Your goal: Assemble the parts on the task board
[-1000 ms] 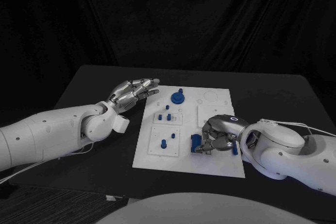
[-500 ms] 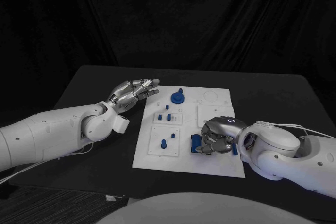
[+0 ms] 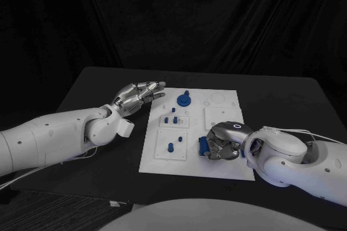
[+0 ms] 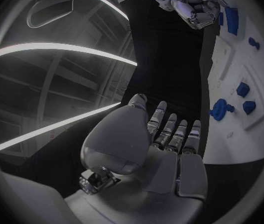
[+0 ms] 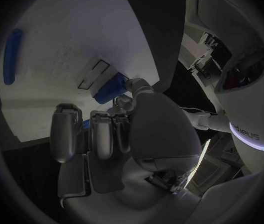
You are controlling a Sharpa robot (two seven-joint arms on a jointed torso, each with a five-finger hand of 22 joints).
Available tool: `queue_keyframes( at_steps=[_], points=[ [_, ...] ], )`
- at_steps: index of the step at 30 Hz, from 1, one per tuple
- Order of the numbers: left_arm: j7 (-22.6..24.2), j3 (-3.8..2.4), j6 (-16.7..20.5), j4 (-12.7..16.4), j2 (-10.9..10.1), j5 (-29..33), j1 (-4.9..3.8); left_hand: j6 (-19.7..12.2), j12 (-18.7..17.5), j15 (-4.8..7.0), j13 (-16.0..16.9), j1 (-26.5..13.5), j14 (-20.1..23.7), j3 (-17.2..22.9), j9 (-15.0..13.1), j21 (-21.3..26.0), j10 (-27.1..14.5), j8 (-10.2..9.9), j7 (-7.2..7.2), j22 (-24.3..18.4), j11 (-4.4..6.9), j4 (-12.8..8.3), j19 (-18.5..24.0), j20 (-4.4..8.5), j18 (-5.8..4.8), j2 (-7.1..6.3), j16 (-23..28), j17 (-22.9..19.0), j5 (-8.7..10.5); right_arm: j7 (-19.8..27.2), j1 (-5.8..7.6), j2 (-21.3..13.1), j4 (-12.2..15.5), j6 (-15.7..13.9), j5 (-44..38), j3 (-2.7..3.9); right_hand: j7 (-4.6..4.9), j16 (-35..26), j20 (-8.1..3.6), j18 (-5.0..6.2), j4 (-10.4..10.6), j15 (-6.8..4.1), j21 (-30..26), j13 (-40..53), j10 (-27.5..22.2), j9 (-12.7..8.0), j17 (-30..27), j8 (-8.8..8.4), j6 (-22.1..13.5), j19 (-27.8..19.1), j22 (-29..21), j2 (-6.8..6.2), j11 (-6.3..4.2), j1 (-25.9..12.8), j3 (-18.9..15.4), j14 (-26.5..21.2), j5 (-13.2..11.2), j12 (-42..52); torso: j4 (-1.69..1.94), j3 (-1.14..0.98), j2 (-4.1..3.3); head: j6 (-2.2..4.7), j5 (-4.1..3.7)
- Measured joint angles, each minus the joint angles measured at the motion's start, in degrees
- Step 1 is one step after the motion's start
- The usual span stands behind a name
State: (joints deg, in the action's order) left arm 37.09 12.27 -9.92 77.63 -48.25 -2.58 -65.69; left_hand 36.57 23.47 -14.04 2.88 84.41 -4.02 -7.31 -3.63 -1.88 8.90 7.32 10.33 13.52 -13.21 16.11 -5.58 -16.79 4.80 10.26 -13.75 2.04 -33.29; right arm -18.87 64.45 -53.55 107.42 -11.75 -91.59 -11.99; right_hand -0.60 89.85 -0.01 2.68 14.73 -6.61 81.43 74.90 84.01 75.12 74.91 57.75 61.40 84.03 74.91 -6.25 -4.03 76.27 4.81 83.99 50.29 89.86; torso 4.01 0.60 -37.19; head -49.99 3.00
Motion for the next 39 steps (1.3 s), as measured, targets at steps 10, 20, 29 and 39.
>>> queue_keyframes(
  at_steps=[10, 20, 29, 39],
  points=[
    [-0.1, 0.00, -0.2, 0.0, 0.0, 0.0, 0.05, 0.0, 0.0, 0.00, 0.0, 0.0, 0.0, 0.2, 0.0, 0.0, 0.0, 0.2, 0.00, -0.1, 0.00, -0.2, 0.0, 0.00, 0.00, 0.00, -0.3, 0.0, 0.00, 0.0, -0.24, 0.4, -0.6, 0.4, -0.2, 0.05, -0.01, 0.0, 0.00, 0.00, -1.3, 0.00, 0.0, 0.0, 0.0, -0.1, 0.0, 1.21, 1.1, 0.0, 0.0, -0.67, 0.00, -0.3, 0.8, 0.0, -24.5, 0.0, 0.02, 0.00, 0.01, 0.00, 0.01],
    [-0.2, 0.00, -0.4, -0.1, 0.0, 0.0, 0.09, 0.0, 0.0, 0.00, 0.0, 0.2, 0.0, 0.2, 0.0, 0.0, 0.0, 0.2, 0.00, -0.1, 0.00, -0.2, 0.0, 0.00, 0.00, 0.22, -0.2, 0.0, -0.21, -0.1, -0.42, 0.8, -1.1, 1.3, -0.3, 0.05, 0.15, 0.0, 0.00, 0.00, 2.2, 0.00, -0.5, 0.0, 0.0, -0.2, 0.0, 2.66, 1.4, 0.0, 0.0, -3.61, 0.01, -4.3, -7.2, 0.0, -47.1, 0.0, 0.02, 0.01, 0.02, 0.00, 0.14],
    [-0.2, 0.00, -0.5, 0.0, -0.1, 0.0, 0.10, 0.0, 0.0, 0.00, 0.0, 0.2, 0.0, 0.2, 0.0, 0.0, 0.0, 0.2, 0.00, -0.1, 0.00, -0.2, 0.0, 0.00, 0.00, 0.22, -0.2, 0.0, -0.21, 0.0, -0.42, -1.0, -0.2, 0.5, -0.1, 0.05, 0.08, 0.0, 0.00, 0.00, 2.4, 0.01, -0.6, 0.0, 0.0, -0.5, 0.0, -10.29, -9.4, 0.0, 0.0, -4.94, 0.00, -9.7, -14.4, 0.0, -47.2, 0.0, 0.02, 0.01, 0.02, 0.00, 0.28],
    [-0.1, 0.00, -0.5, -0.1, -0.4, 0.0, 0.12, 0.4, 0.5, 0.00, 0.1, 0.2, 0.0, 0.5, -0.1, 0.0, 0.2, 0.5, 0.01, 0.8, -0.22, -0.2, -0.4, -0.07, 0.01, 0.21, -0.5, 0.0, -0.21, -1.2, 7.72, -6.2, 0.5, -2.3, 8.1, 0.09, 4.02, 0.0, 2.02, 0.00, 1.7, 2.38, -0.1, 0.0, 0.0, -33.4, 0.0, -43.03, -5.2, 0.0, 0.0, 9.88, 3.10, -19.2, -12.7, 0.1, -23.9, 0.0, 0.00, 0.00, 0.09, 0.00, 0.15]
  ],
)
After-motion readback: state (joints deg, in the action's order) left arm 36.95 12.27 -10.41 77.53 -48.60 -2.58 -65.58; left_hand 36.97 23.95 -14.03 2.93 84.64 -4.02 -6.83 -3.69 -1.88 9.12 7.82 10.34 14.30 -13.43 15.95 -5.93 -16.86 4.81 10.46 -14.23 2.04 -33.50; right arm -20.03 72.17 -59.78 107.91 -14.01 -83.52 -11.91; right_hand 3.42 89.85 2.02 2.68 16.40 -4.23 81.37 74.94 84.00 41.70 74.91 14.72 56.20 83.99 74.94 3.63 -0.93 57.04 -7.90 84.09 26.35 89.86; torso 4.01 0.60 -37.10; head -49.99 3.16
